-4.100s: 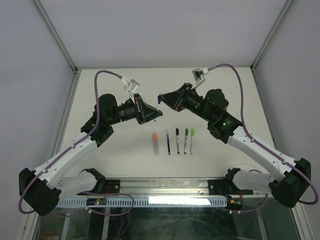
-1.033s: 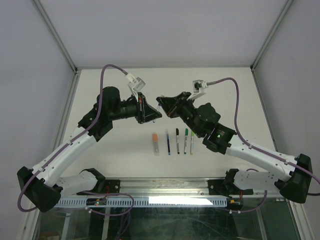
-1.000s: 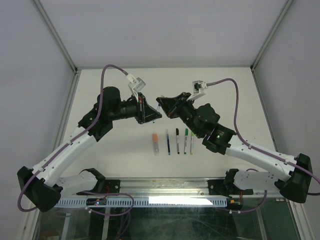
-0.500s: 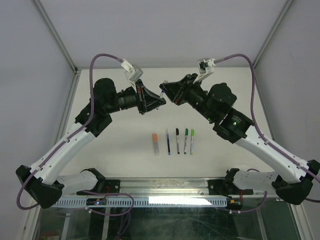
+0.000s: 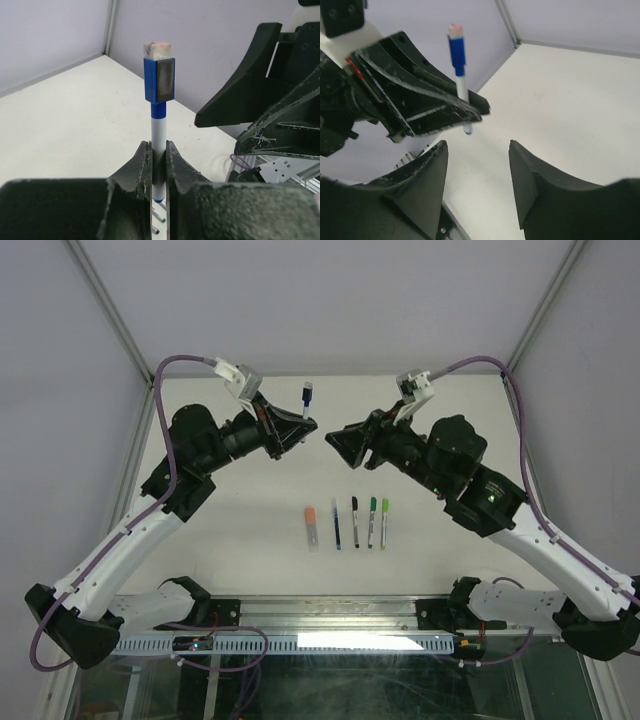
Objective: Insert the pens into the pen caps
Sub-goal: Place the pen at the center of the board.
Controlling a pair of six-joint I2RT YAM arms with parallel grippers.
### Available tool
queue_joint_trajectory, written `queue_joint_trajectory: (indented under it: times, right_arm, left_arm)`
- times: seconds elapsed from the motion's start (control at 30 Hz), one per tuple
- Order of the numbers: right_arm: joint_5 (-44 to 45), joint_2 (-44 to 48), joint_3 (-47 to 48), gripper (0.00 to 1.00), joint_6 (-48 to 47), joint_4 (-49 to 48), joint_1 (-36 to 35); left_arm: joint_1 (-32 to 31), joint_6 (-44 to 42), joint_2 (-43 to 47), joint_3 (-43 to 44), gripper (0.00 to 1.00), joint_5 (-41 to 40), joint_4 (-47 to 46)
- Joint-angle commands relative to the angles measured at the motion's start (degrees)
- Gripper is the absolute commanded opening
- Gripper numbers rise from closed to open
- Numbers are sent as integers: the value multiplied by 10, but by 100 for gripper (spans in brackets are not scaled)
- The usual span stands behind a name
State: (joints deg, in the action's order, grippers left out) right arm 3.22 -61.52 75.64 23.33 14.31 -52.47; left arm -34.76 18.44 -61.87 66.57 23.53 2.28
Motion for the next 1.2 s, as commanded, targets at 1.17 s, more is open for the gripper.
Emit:
queue_joint_trajectory:
  times: [1.17]
  right_arm:
    - [185, 62, -270, 76, 140, 165, 3]
  left_arm:
    - [-132, 381, -196, -236, 10, -389, 270]
